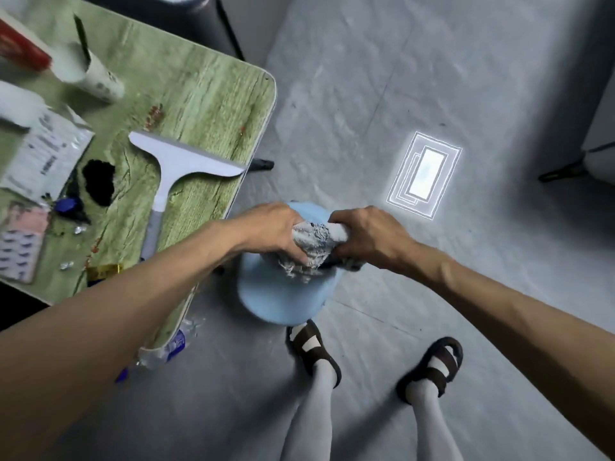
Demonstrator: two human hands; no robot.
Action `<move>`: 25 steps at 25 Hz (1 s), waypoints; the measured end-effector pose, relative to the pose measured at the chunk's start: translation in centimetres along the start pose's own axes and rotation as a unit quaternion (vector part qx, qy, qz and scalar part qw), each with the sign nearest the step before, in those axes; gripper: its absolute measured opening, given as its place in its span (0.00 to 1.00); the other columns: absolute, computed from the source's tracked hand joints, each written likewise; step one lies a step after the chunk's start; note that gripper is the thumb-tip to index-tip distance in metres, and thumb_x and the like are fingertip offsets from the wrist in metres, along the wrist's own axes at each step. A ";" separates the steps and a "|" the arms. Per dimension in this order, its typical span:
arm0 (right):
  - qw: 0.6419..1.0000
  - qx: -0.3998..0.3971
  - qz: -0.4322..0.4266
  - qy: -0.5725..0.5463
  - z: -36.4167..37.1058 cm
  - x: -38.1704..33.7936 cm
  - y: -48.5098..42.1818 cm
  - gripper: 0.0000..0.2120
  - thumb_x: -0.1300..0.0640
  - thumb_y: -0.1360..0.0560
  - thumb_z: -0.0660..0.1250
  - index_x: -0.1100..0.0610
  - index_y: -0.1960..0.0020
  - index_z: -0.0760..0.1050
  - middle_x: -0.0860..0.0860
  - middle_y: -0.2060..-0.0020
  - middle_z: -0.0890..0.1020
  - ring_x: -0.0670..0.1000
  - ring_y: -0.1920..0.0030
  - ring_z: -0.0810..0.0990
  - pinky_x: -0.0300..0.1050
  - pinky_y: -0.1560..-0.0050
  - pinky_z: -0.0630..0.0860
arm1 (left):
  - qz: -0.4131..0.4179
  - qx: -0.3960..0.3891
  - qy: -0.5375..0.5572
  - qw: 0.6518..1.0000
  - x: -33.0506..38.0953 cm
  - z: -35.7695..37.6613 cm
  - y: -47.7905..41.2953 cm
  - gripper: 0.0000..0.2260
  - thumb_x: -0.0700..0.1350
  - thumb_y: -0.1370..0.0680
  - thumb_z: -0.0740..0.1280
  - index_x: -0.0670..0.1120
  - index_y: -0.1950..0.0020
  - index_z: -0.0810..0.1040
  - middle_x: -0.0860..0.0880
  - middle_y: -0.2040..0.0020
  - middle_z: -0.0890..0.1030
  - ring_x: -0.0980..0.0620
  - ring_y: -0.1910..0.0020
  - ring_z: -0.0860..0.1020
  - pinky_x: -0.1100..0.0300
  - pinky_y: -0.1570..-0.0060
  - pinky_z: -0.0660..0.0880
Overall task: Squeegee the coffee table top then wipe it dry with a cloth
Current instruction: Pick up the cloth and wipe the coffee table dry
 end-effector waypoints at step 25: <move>0.430 0.204 0.198 -0.857 -38.4 32.5 45.3 0.21 0.57 0.25 0.67 0.67 0.36 0.72 0.66 0.40 0.79 0.63 0.43 0.80 0.59 0.46 0.78 | 0.228 -0.054 -0.128 0.964 71.8 -15.1 -2.4 0.12 0.42 0.31 0.70 0.48 0.49 0.75 0.45 0.56 0.83 0.47 0.59 0.80 0.51 0.61 0.77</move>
Point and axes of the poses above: each hand's wrist, its own y-axis away from the middle knuckle, its own z-axis out of the palm, x = y × z, the point moved 3 cm from there along -y, towards the middle knuckle
